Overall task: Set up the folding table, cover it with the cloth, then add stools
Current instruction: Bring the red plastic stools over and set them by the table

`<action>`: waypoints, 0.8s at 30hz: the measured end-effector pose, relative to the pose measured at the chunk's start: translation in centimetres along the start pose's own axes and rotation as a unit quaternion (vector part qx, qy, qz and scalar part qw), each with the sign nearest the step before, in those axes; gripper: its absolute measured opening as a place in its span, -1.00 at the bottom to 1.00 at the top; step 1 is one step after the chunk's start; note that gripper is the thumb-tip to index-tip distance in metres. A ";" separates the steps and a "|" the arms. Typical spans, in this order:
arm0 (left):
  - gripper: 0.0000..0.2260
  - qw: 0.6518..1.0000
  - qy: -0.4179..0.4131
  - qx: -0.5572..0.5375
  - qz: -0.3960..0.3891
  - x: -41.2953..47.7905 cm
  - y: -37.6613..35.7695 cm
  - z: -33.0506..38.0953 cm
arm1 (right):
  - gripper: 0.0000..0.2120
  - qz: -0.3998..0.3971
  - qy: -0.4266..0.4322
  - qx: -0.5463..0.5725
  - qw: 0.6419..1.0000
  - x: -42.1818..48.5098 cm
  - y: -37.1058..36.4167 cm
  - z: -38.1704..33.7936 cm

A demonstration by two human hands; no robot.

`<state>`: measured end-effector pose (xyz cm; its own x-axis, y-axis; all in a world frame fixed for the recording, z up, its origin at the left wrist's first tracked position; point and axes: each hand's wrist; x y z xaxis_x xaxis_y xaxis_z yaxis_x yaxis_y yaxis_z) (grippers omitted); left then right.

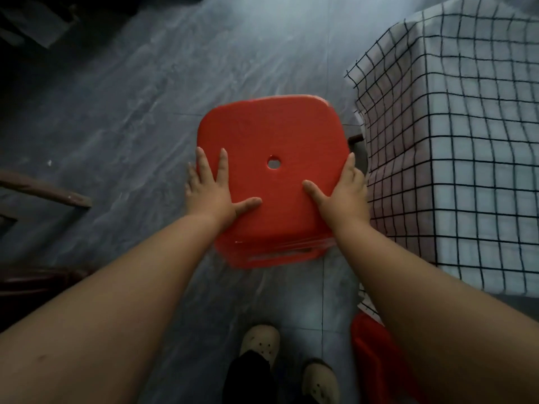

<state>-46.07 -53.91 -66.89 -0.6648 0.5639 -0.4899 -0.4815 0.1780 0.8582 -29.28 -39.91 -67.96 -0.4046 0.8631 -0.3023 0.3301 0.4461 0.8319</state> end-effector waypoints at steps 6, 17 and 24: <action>-0.18 0.988 -0.136 0.054 0.043 -5.9 7.0 5.6 | -0.27 -0.013 0.064 0.007 0.998 -3.9 11.2 -0.6; -0.35 0.819 -0.561 0.000 0.122 -37.3 27.0 30.7 | -0.37 0.300 -0.003 -0.025 0.954 -34.6 46.7 2.7; -0.37 0.665 -0.736 0.066 0.108 -63.6 27.2 40.0 | -0.26 0.454 -0.182 -0.027 0.872 -57.9 57.0 10.3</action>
<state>5.97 -52.71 -6.28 0.6166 0.7483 0.2445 -0.3471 -0.0203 0.9376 21.71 -62.07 -7.85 0.3020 0.8775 0.3725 0.3284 -0.4626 0.8235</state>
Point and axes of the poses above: each hand's wrist, its own x-axis towards the middle knuckle, its own y-axis out of the back of the hand, z = x × y, and after that the axes turned 2 degrees about y, right-handed
